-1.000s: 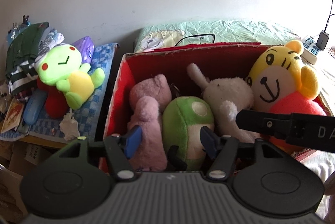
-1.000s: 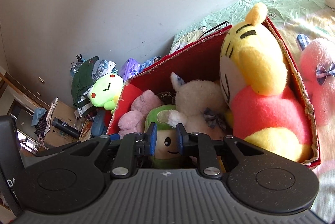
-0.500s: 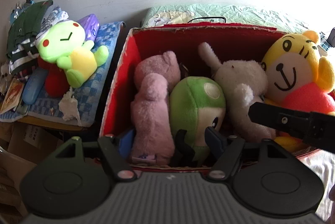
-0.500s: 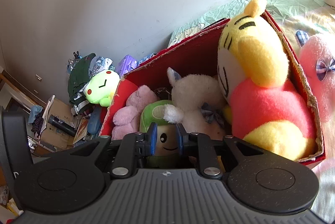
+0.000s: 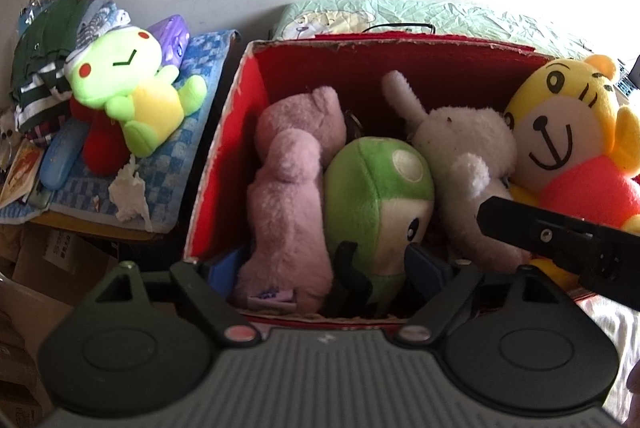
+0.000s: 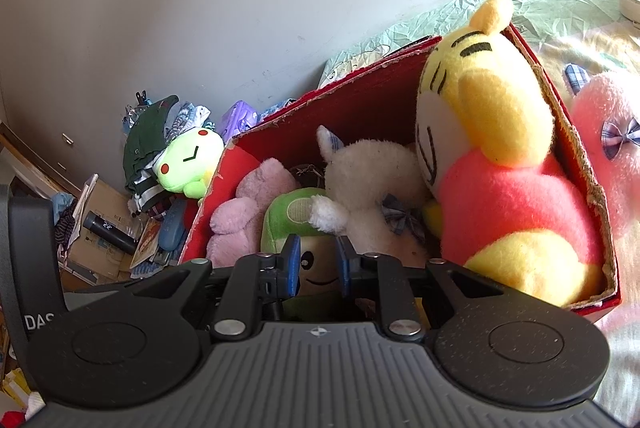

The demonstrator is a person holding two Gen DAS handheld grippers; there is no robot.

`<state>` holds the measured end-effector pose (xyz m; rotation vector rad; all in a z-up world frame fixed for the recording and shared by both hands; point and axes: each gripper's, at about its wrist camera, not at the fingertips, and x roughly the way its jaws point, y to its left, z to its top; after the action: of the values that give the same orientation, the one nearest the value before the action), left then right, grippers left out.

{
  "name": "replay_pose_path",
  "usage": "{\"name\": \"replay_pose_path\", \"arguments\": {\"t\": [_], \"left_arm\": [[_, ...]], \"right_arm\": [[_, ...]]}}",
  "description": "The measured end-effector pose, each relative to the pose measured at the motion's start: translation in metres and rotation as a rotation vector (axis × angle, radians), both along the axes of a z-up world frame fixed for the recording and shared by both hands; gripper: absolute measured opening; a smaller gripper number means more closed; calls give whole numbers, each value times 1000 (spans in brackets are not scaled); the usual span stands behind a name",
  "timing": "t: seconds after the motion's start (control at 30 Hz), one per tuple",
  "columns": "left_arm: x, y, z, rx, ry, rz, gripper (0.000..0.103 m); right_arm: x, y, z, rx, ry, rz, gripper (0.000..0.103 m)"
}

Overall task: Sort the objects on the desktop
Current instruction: 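Withdraw the right tool up out of the red box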

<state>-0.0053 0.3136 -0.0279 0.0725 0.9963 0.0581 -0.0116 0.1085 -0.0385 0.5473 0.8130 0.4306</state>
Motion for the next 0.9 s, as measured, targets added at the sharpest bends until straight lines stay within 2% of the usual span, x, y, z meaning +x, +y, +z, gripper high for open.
{"name": "replay_pose_path", "arguments": {"t": [0.4, 0.9], "left_arm": [[-2, -1, -3, -9, -21, -14, 95], [-16, 2, -10, -42, -171, -55, 96]], "right_arm": [[-1, 4, -2, -28, -22, 5, 20], [-9, 7, -3, -44, -87, 24, 21]]}}
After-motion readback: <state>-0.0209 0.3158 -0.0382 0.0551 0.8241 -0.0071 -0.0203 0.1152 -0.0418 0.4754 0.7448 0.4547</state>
